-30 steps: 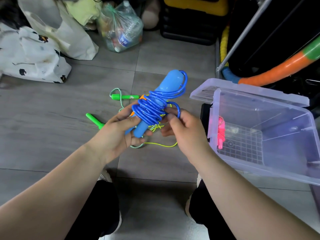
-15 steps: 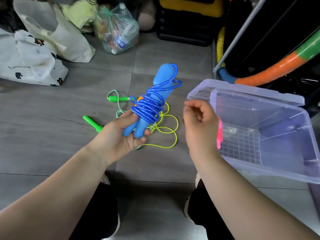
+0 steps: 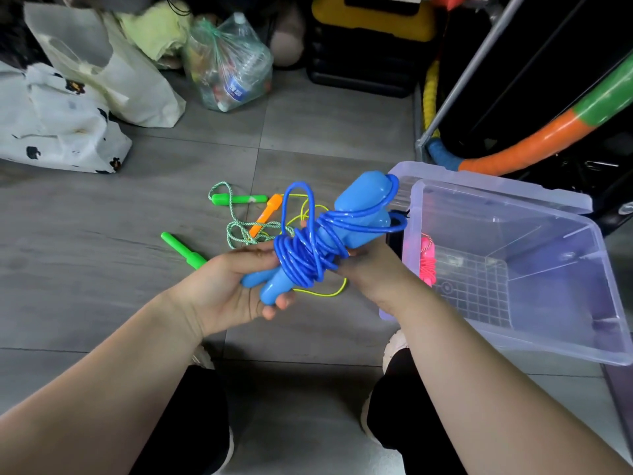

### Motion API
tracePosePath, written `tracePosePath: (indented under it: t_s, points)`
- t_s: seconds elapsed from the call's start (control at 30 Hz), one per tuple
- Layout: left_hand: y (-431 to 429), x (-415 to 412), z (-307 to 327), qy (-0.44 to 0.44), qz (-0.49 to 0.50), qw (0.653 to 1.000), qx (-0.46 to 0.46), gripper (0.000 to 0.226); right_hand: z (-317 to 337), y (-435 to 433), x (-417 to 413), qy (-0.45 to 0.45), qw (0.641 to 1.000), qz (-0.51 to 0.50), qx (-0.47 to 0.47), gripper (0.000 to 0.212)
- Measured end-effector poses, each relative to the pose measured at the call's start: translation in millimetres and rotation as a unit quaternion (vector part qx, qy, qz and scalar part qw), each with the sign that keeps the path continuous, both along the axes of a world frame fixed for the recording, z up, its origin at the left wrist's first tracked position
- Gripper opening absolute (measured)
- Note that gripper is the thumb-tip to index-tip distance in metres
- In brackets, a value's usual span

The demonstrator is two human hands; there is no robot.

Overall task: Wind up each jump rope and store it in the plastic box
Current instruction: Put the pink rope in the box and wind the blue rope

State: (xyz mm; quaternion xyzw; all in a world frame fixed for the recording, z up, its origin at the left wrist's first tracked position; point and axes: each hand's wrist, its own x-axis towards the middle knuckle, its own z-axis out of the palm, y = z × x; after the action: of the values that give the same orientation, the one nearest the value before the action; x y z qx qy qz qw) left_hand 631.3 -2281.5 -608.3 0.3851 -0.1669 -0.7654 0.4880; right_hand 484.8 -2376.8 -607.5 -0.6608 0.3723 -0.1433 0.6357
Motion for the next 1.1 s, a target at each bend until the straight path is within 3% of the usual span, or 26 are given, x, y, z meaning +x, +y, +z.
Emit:
tracePosePath:
  t_s: [0.17,0.33,0.47,0.57,0.6,0.67,0.73,0.8,0.93,1.1]
  points:
    - [-1,7,3,-0.017,0.046,0.998,-0.024,0.043,-20,6,4,0.119,0.992,0.028,-0.023,0.014]
    - [-2,20,-2,-0.032,0.116,0.993,-0.009,0.051,-15,11,5,0.097,0.991,0.023,-0.093,0.012]
    - [-1,27,-5,-0.051,0.148,0.988,-0.003,0.053,-10,8,4,0.067,0.996,-0.025,-0.050,0.027]
    - [0,25,-5,-0.081,0.162,0.983,0.003,0.027,-6,7,3,0.041,0.996,-0.055,-0.048,0.024]
    - [0,24,-4,-0.095,0.168,0.981,0.007,0.014,-6,9,4,0.045,0.995,-0.053,-0.073,0.019]
    - [-1,21,-4,-0.126,0.165,0.978,0.012,0.010,-7,15,6,0.066,0.977,-0.029,-0.202,0.012]
    - [-1,16,-4,-0.166,0.161,0.973,-0.004,0.022,-9,21,7,0.063,0.935,-0.014,-0.350,0.024]
    - [-2,11,-4,-0.197,0.169,0.965,-0.019,0.029,-10,20,6,0.052,0.915,-0.027,-0.399,0.030]
    - [-4,5,-4,-0.203,0.158,0.966,-0.023,0.053,-11,16,4,0.018,0.943,-0.056,-0.328,0.030]
    - [-5,3,-4,-0.228,0.113,0.966,-0.037,0.056,-5,15,5,0.004,0.965,-0.063,-0.254,0.024]
